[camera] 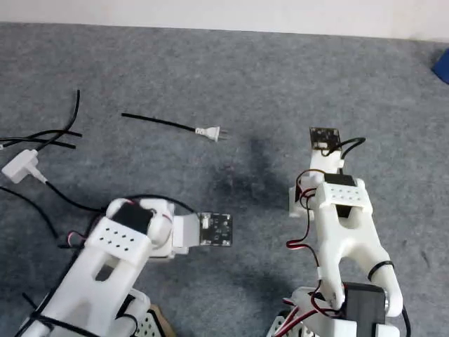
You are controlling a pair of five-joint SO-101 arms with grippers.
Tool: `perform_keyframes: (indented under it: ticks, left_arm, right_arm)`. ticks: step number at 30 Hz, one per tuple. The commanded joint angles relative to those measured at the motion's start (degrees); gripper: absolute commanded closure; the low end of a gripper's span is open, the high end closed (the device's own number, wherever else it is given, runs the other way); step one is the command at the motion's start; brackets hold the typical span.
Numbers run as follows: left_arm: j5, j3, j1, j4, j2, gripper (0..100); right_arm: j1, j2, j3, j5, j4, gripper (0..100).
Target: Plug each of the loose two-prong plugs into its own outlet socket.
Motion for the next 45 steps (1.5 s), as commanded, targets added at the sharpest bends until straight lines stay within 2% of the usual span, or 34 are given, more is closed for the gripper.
perform_keyframes:
  ticks: [1,5,10,16,20,23,32,35,40,42,45]
  left_arm:
    - [-1.49,-9.19,-0.66,1.49,8.4,99]
    - [-1.49,-18.77,-0.48,1.49,23.87,99]
    - [-0.88,-28.79,4.88,1.41,37.14,99]
    - [5.98,-32.66,10.15,-6.15,45.58,99]
    - [10.29,-32.57,12.26,-6.77,47.08,86]
    - [10.9,-32.31,12.44,-6.68,45.58,79]
    - [11.69,-32.31,10.86,-3.87,37.93,78]
    - [12.22,-33.19,7.6,-3.25,34.42,79]
    - [18.02,-35.82,-3.12,-3.69,27.91,78]
    - [23.38,-36.53,-6.55,-4.31,27.91,78]
    - [38.68,-37.05,-12.53,-7.03,29.32,79]
  right_arm:
    - [-0.31,-1.45,-0.66,0.88,0.22,80.0]
    - [-0.31,-1.45,-0.66,0.88,0.22,80.0]
    - [-0.31,-1.45,-0.66,0.88,0.22,80.0]
    - [-0.31,-1.45,-0.66,0.88,0.22,80.0]
    - [-0.31,-1.45,-0.66,0.97,0.22,80.0]
    - [-0.31,-1.45,-0.66,0.97,0.22,80.0]
    - [-2.24,-1.45,-0.22,1.05,0.31,80.0]
    - [-2.42,-1.45,-0.22,4.4,0.48,80.0]
    - [-2.51,-1.45,-0.13,6.33,0.57,80.0]
    - [-2.51,-1.45,-0.31,6.68,0.75,80.0]
    - [-3.82,-1.36,-4.44,10.9,7.16,80.0]
